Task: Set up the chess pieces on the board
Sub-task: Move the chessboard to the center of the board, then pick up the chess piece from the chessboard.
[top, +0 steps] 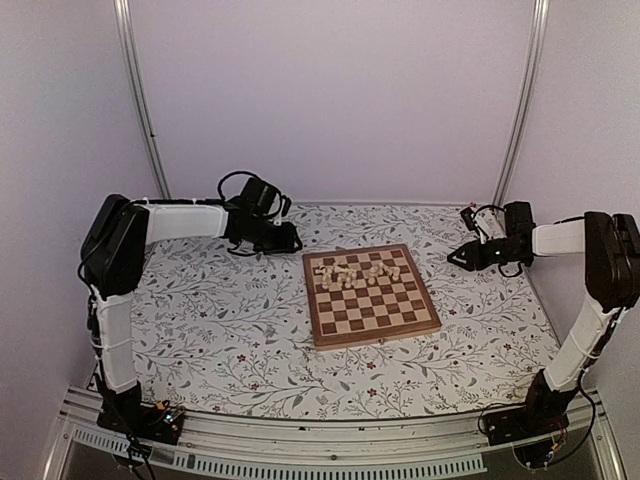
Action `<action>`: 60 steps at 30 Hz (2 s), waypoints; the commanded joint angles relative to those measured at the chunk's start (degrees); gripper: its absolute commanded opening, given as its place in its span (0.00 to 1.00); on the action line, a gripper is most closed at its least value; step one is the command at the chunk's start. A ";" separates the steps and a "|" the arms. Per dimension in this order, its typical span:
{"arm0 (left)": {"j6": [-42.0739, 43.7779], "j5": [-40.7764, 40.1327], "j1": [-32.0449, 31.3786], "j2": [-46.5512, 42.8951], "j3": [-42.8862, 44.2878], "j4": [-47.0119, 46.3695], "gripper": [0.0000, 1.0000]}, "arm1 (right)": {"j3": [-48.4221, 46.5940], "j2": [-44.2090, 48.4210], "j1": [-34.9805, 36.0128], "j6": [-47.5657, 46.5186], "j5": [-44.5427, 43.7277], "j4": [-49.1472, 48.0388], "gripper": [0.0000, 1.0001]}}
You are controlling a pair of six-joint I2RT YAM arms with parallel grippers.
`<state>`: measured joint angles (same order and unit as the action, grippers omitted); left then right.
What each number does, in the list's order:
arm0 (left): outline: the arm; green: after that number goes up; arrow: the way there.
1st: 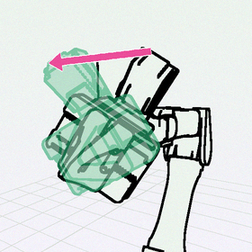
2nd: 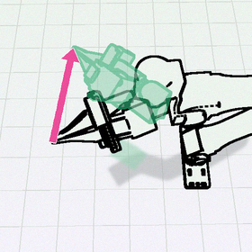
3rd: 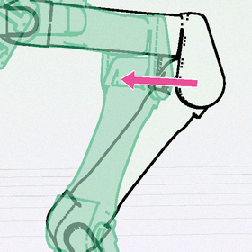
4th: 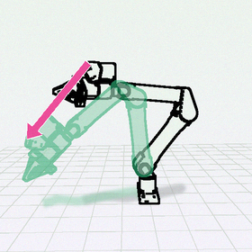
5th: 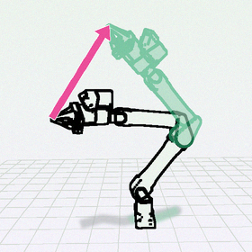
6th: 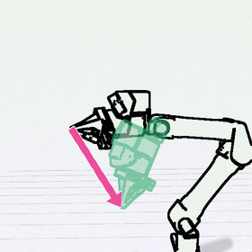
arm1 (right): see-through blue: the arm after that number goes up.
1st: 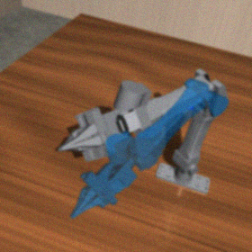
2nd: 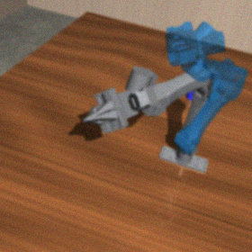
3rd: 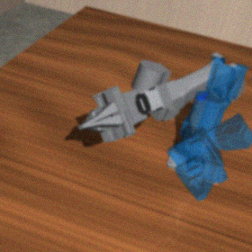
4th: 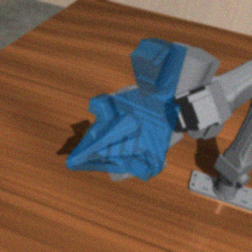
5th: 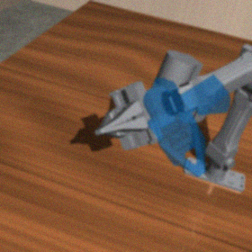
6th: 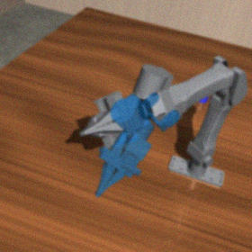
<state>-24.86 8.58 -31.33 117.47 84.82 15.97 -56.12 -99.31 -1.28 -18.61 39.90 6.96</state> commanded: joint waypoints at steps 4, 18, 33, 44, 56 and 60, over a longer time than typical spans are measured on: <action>-1.28 6.94 4.31 17.29 24.66 5.20 0.45 | -3.23 -4.50 4.75 -0.94 -2.94 3.36 0.48; 1.57 22.63 3.46 30.24 35.87 7.98 0.41 | -5.19 -10.82 9.49 -4.30 -1.87 5.90 0.45; 4.68 22.01 -0.21 21.72 18.33 5.11 0.37 | 0.67 -4.79 12.63 -5.48 3.89 12.03 0.37; 6.25 15.16 -0.11 15.05 17.41 7.30 0.39 | 3.89 4.40 16.28 -8.00 1.34 16.60 0.37; 20.03 -2.82 -3.07 -10.97 12.58 3.08 0.47 | -3.38 16.38 21.68 -17.21 -8.23 20.68 0.56; 19.35 -6.51 -2.87 -21.47 -3.23 -12.35 0.78 | -10.29 11.11 26.33 -19.71 -11.41 23.42 0.55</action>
<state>-7.94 8.21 -33.43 101.73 94.70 16.80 -60.31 -84.62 21.04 -34.17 33.19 27.33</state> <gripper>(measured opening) 0.621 0.561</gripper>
